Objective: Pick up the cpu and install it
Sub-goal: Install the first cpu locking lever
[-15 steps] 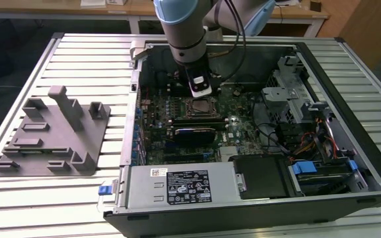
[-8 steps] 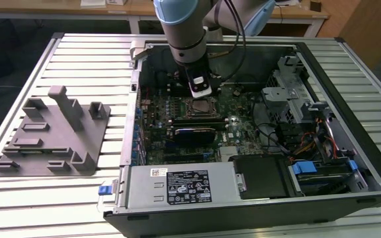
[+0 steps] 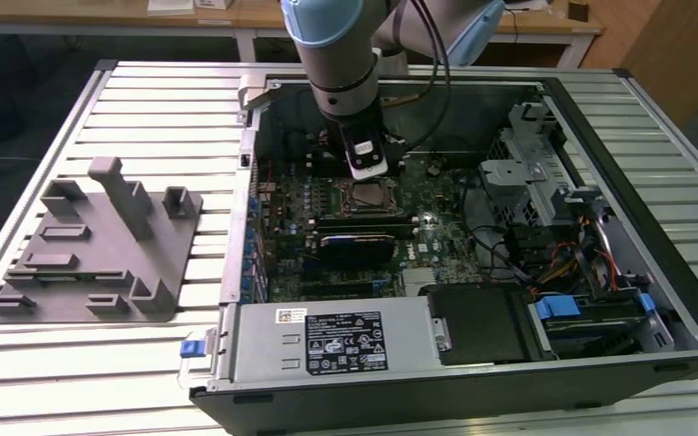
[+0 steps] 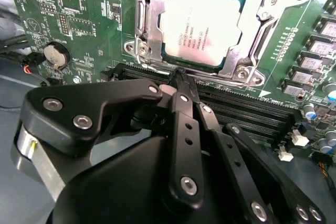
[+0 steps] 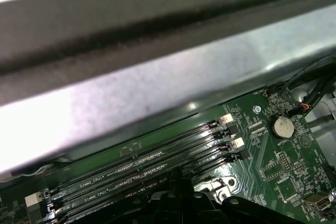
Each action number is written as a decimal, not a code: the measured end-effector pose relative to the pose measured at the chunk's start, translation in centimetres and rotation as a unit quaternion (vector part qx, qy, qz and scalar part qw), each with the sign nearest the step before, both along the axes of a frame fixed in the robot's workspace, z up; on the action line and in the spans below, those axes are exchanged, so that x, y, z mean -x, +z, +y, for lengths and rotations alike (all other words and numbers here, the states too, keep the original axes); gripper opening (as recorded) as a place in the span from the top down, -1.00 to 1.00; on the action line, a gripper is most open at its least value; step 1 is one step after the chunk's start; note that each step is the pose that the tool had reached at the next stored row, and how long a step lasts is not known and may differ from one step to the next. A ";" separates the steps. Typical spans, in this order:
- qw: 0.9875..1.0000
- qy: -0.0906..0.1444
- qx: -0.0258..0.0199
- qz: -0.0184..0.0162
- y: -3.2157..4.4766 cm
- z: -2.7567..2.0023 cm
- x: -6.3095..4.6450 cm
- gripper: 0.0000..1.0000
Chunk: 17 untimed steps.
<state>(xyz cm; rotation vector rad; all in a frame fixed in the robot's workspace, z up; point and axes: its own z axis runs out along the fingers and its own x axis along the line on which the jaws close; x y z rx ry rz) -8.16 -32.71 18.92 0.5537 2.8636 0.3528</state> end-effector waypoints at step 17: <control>1.000 0.000 0.000 0.000 1.15 0.00 0.0 0.79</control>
